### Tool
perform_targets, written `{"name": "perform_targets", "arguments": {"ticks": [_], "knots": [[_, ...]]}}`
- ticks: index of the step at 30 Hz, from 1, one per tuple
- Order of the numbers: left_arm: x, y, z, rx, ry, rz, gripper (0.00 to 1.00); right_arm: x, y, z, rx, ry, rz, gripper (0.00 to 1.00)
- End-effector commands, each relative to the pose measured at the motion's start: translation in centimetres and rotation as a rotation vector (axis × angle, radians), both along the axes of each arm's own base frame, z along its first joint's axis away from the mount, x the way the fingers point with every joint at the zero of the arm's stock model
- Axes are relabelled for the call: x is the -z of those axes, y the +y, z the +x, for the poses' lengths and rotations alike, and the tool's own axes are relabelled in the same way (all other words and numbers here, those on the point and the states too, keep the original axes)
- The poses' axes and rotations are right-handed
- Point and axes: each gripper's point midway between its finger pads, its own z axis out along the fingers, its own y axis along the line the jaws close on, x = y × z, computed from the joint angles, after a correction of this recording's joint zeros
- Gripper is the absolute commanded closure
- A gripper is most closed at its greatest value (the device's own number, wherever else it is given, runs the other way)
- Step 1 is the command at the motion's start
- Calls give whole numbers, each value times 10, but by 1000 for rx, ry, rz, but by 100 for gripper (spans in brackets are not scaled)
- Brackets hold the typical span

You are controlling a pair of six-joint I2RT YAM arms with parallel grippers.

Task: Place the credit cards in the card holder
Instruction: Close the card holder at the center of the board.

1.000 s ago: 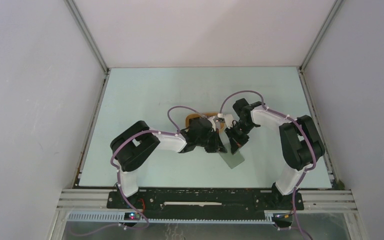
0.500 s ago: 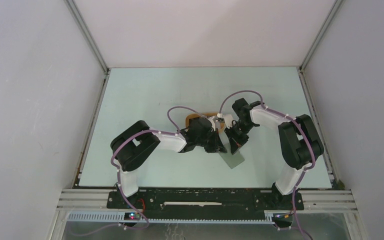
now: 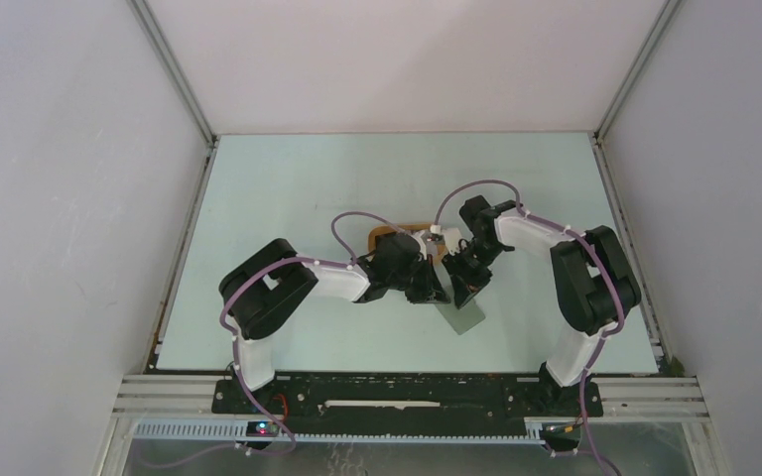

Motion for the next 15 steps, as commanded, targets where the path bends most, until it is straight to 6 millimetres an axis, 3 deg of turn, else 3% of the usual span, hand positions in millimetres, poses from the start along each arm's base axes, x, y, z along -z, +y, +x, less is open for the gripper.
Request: {"name": "perform_targets", "arguments": {"ticks": [1,3,5,10,15], "knots": [[-13,-7,-3,78,-102,-45,98,2,17,-5,-147,-68,110,62],[-18,-5,-2,74,-119,-44,94,-15,20,-2,-150,-93,184,50],[-26,-2,1,64,-148,-47,88,-33,19,1,-143,-123,255,45],[-48,8,7,42,-236,-37,75,-67,6,5,-119,-170,403,44],[-73,23,11,28,-344,-18,71,-101,-3,7,-105,-268,544,44]]}}
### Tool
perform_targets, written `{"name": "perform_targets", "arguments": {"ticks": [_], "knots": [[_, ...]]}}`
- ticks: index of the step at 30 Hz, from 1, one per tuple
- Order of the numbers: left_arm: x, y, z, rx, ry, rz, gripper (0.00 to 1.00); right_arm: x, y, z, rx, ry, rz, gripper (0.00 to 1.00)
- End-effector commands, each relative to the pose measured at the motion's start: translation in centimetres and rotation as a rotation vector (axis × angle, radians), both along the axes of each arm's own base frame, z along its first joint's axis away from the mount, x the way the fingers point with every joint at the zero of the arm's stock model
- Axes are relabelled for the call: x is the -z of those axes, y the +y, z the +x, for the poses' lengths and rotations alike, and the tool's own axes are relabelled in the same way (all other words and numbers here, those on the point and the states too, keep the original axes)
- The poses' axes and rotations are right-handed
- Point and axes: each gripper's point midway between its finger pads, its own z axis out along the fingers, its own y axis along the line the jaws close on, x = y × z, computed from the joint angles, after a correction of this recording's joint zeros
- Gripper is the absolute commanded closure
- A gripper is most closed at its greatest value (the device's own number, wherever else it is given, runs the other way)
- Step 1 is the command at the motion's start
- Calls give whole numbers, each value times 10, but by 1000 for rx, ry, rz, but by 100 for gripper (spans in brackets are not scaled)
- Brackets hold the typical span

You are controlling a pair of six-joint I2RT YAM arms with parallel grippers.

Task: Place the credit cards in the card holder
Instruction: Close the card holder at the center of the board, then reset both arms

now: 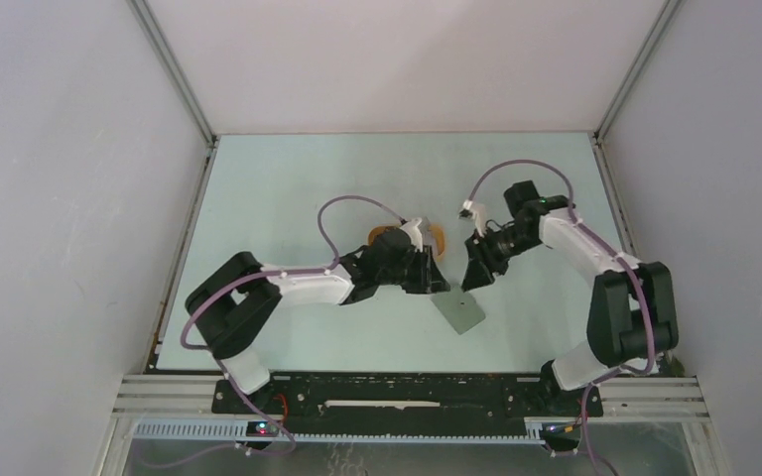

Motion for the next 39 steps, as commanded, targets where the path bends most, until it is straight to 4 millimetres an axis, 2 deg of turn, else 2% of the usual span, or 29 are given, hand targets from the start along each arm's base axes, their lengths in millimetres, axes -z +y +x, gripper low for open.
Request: {"name": "perform_targets", "arguments": {"ticks": [1,6,10,12,15,21,26,32,36,39], "knots": [[-33,19,6,-18,-170,11,71,-41,1,-5,-45,-122,195,44],[-64,52,12,-76,-315,74,69,-69,-13,-1,5,-235,269,44],[-101,84,18,-156,-451,114,67,-87,-30,8,76,-328,278,44],[-114,102,19,-194,-493,135,64,-97,-44,13,129,-386,269,43],[-134,128,20,-265,-556,141,53,-104,-52,10,132,-457,234,41],[-171,179,19,-421,-664,109,21,-108,-54,-14,37,-539,192,40],[-204,213,10,-506,-733,13,4,-118,-64,-7,103,-617,85,37],[-228,235,5,-519,-752,-7,0,-150,-80,1,204,-647,31,33],[-247,236,5,-483,-769,1,0,-174,-89,3,254,-674,3,28],[-273,236,8,-463,-800,-2,0,-197,-97,5,302,-691,3,23]]}}
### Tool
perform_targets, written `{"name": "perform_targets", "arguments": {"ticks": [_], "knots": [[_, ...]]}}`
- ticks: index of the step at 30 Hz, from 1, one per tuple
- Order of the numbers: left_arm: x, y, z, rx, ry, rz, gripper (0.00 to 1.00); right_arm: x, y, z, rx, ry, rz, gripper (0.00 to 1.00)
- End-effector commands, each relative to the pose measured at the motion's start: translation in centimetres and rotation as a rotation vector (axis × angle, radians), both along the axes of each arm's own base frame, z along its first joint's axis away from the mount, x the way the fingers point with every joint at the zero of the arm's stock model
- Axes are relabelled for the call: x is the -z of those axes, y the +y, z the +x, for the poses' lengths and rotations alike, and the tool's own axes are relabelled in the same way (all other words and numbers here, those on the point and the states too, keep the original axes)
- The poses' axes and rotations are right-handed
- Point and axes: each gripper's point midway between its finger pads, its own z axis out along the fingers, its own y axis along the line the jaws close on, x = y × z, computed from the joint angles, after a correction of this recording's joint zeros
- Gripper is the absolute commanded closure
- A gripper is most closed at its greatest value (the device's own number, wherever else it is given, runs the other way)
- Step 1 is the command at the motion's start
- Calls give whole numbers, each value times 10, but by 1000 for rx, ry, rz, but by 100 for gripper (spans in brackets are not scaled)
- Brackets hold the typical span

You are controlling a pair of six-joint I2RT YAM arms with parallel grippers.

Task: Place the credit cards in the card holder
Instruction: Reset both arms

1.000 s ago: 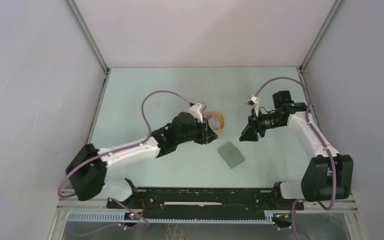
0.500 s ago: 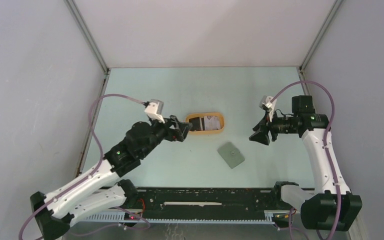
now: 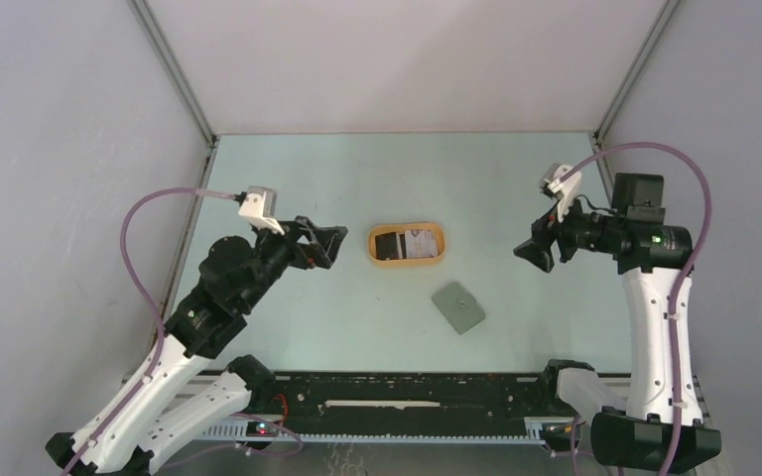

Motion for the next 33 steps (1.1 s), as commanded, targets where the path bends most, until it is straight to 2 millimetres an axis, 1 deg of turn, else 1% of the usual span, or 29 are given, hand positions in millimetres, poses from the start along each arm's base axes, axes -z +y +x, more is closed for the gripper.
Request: {"name": "perform_targets", "arguments": {"ticks": [1,5,7,8,9,14,17,20,24,27,30,33], "knots": [[-53,-3,-2,65,-83,17,0,-36,-12,-1,88,-18,16,21],[-72,-9,3,101,-82,29,0,-64,-19,-1,127,-54,56,14],[-80,-12,5,120,-79,30,0,-76,-22,-3,143,-73,77,9],[-84,-13,7,126,-79,27,0,-80,-23,-3,149,-80,84,2],[-87,-15,8,133,-78,24,0,-83,-24,-3,157,-88,85,1],[-100,-19,19,153,-70,7,0,-94,-31,1,212,-108,92,0],[-101,-21,24,163,-56,6,0,-97,-39,13,313,-82,136,0],[-98,-17,28,150,-42,8,0,-105,-44,23,395,-66,204,0],[-91,-8,29,127,-14,10,0,-114,-46,27,393,-87,256,1],[-86,-1,26,106,-3,12,0,-119,-44,33,385,-66,333,1],[-84,7,21,83,1,13,0,-123,-47,44,454,-25,417,0],[-80,12,18,66,5,8,0,-124,-48,48,464,-5,444,0]]}}
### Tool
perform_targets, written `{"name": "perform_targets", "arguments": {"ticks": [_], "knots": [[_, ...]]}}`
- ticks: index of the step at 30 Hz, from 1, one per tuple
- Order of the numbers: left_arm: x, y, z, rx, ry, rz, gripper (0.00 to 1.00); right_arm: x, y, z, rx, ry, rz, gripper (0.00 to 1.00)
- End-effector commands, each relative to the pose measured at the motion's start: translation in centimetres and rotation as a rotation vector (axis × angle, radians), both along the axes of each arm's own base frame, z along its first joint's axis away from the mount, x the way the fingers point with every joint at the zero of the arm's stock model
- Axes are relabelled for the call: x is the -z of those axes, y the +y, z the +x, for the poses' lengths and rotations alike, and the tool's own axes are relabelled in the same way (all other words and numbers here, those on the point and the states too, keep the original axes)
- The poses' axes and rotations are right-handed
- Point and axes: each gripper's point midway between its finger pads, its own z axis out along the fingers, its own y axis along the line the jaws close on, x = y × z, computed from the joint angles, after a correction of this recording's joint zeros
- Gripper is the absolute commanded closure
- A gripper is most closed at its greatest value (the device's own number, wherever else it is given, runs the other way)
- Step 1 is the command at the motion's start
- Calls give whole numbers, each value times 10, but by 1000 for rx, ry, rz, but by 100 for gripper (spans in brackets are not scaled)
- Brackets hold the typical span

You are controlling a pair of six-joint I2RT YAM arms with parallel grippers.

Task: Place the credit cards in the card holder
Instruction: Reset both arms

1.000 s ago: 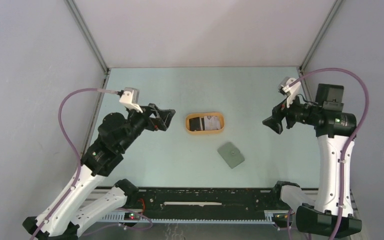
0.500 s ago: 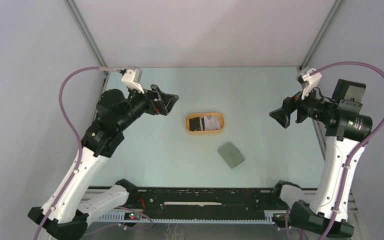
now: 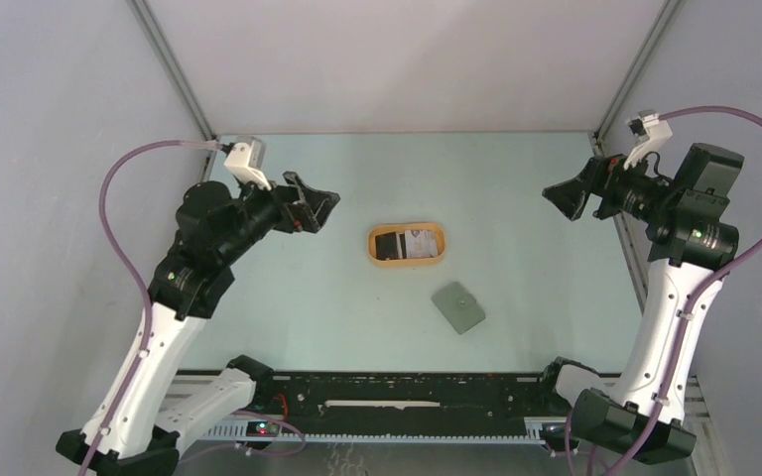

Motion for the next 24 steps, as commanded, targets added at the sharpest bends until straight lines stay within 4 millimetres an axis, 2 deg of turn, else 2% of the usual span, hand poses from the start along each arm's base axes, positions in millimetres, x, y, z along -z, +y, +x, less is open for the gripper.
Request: {"name": "perform_targets", "arguments": {"ticks": [1,14,24], "knots": [[-13,9,-11,-18,-35,-30,0,-14,1,10,27,5,113,0],[-10,13,-14,-27,-23,-32,0,-11,-5,18,76,29,161,0],[-11,15,-12,-38,-24,-27,0,-2,-21,27,176,31,126,0]]}}
